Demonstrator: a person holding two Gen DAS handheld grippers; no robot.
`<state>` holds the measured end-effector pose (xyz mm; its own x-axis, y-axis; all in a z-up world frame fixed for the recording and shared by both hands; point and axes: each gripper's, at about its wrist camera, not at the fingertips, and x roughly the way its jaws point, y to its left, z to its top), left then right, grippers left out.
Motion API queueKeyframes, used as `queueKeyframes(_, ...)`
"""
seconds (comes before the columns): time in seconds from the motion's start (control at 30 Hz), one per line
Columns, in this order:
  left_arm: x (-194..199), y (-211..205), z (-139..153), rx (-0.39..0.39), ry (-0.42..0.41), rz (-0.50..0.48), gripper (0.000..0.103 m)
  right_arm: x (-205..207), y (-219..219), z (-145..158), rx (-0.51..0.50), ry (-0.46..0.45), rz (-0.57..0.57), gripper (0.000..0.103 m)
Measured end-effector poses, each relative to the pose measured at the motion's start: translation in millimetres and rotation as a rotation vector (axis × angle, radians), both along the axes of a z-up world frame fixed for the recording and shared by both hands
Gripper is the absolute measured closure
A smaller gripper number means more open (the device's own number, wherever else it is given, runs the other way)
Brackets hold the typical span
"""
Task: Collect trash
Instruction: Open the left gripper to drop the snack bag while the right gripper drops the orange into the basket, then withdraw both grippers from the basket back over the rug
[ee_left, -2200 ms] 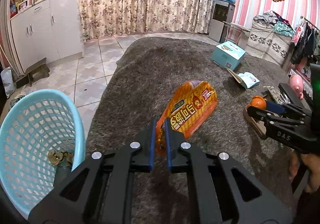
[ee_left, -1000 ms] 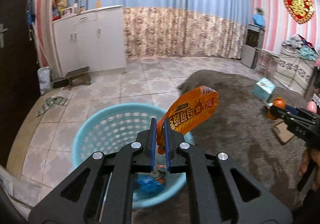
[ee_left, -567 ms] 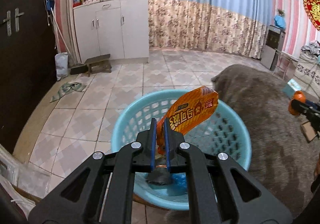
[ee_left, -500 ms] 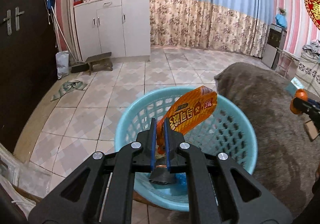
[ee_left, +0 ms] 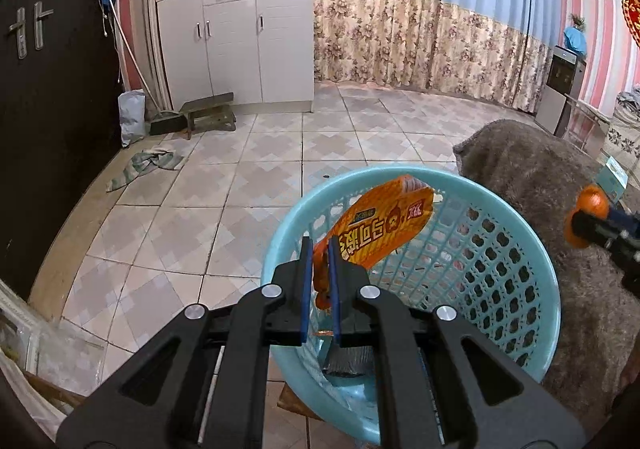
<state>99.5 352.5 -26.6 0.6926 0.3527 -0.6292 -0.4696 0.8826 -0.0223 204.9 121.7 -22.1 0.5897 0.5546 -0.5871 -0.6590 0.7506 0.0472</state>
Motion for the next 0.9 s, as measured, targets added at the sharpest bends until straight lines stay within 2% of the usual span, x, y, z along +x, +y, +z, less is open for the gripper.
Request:
queueKeyframes(0.07, 1.1, 1.7, 0.9, -0.009, -0.008, -0.008, 0.081, 2.4, 3.4, -6.6, -0.009, 0.017, 0.005, 0.065)
queueKeyframes(0.13, -0.1, 0.8, 3.5, 0.005, -0.021, 0.004, 0.061, 4.2, 5.4, -12.2, -0.010, 0.032, 0.004, 0.065)
queueKeyframes(0.27, -3.9, 2.3, 7.5, 0.003, -0.038, 0.017, 0.044, 7.7, 10.2, -17.9, -0.013, 0.043, 0.000, 0.065)
queueKeyframes(0.33, -6.5, 1.9, 11.2, 0.005, -0.055, 0.038, 0.032, 8.6, 13.6, -19.0, -0.012, 0.046, 0.002, 0.065)
queueKeyframes(0.5, -10.9, -1.5, 20.8, 0.038, -0.079, 0.060, 0.019, 9.8, 26.4, -16.0, -0.001, 0.041, 0.013, 0.062)
queueKeyframes(0.53, -11.6, -2.2, 22.2, 0.043, -0.081, 0.060, 0.018, 8.7, 28.9, -15.1, 0.004, 0.040, 0.020, 0.054)
queueKeyframes(0.57, -11.9, -2.6, 23.3, 0.044, -0.082, 0.060, 0.017, 7.0, 29.8, -13.8, 0.008, 0.031, 0.022, 0.041)
queueKeyframes(0.67, -13.3, -3.5, 26.7, 0.037, -0.089, 0.062, 0.016, 1.3, 26.7, -8.1, 0.018, -0.015, 0.010, 0.024)
queueKeyframes(0.73, -14.2, -6.5, 29.2, 0.043, -0.091, 0.068, 0.013, 0.3, 21.9, -4.5, 0.022, -0.026, 0.005, 0.016)
queueKeyframes(0.9, -17.6, -19.2, 36.0, 0.054, -0.104, 0.072, 0.010, -0.5, 3.5, 7.8, 0.019, -0.057, -0.016, 0.008)
